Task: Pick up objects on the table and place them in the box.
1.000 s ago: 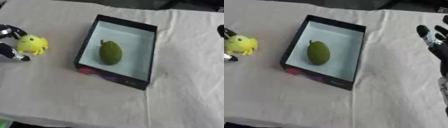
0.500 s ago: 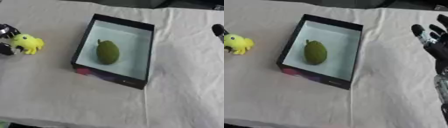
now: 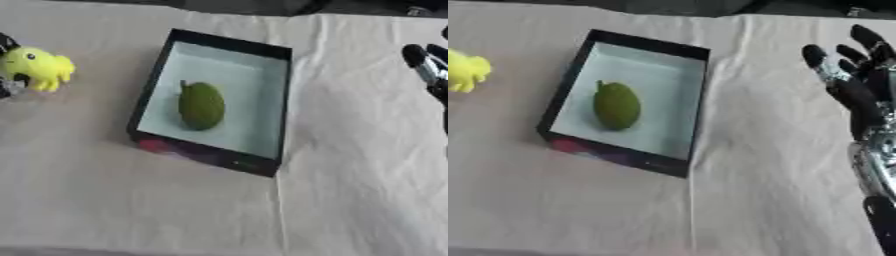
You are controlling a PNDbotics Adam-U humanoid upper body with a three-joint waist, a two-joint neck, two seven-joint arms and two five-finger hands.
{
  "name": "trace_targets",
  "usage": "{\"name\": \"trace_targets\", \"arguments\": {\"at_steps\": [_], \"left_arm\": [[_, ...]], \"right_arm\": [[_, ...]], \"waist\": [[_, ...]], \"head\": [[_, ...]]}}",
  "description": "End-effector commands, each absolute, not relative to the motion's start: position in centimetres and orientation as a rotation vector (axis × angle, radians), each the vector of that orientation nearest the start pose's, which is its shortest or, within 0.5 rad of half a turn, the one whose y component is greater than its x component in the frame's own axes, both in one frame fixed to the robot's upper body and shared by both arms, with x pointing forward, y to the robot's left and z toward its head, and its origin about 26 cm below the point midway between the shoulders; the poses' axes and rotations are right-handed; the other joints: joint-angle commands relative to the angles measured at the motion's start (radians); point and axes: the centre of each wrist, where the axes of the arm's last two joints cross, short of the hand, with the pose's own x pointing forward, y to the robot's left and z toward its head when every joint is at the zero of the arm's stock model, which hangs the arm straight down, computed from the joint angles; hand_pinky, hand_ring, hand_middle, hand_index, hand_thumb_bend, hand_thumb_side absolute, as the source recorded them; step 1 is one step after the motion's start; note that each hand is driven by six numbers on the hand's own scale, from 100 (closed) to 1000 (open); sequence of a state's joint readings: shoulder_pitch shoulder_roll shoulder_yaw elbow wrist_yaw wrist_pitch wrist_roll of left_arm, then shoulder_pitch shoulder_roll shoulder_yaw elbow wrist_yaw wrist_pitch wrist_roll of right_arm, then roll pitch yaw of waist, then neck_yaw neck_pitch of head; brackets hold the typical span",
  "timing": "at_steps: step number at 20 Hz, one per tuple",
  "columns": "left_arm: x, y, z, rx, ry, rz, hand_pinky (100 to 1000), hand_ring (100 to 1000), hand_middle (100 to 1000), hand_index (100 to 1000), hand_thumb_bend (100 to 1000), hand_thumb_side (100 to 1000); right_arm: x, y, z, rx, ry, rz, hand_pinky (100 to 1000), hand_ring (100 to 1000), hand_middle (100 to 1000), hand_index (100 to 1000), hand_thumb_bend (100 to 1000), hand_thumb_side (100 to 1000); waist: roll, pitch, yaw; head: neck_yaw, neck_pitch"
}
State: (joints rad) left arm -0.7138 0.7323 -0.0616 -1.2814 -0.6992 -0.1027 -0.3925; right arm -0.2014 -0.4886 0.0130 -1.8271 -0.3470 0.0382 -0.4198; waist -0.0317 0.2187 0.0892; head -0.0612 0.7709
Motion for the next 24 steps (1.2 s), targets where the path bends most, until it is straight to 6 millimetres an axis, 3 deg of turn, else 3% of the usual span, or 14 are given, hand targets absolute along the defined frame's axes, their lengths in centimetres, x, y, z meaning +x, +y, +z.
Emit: {"name": "trace_targets", "arguments": {"at_steps": [1,5,10,13,17,24], "left_arm": [[39.7,36.6,29.4,1.137,-1.566,-1.287,755,632,606,489,157,100],[39.3,33.0,32.3,1.137,-1.712,-1.319,754,627,604,484,164,100],[38.8,26.4,34.0,1.049,-1.911,-1.439,749,628,606,484,163,100],[38.5,22.5,34.0,0.977,-1.99,-1.533,748,628,607,486,168,100],[38.3,18.8,33.7,0.902,-2.05,-1.612,747,628,607,490,171,100],[38.5,15.4,32.2,0.797,-2.06,-1.705,745,624,605,501,188,100]], "right_arm": [[30.7,-31.5,15.9,-0.273,-1.994,-0.135,936,869,905,855,733,303],[30.7,-31.6,16.0,-0.279,-1.999,-0.139,936,869,905,856,731,311],[30.8,-31.6,16.4,-0.279,-2.013,-0.155,935,869,905,856,727,325],[30.9,-31.5,16.7,-0.272,-2.022,-0.162,935,869,905,856,724,332],[31.0,-31.5,16.9,-0.27,-2.028,-0.173,935,869,904,856,721,337],[31.1,-31.5,16.9,-0.271,-2.03,-0.183,935,868,904,855,719,338]], "waist": [[0.005,-0.023,0.003],[0.007,-0.032,0.004],[0.005,-0.04,0.0],[0.004,-0.043,-0.004],[0.006,-0.046,-0.007],[0.01,-0.043,-0.01]], "head": [[-0.007,-0.001],[-0.005,-0.001],[-0.016,-0.001],[-0.025,-0.001],[-0.029,-0.001],[-0.029,-0.001]]}}
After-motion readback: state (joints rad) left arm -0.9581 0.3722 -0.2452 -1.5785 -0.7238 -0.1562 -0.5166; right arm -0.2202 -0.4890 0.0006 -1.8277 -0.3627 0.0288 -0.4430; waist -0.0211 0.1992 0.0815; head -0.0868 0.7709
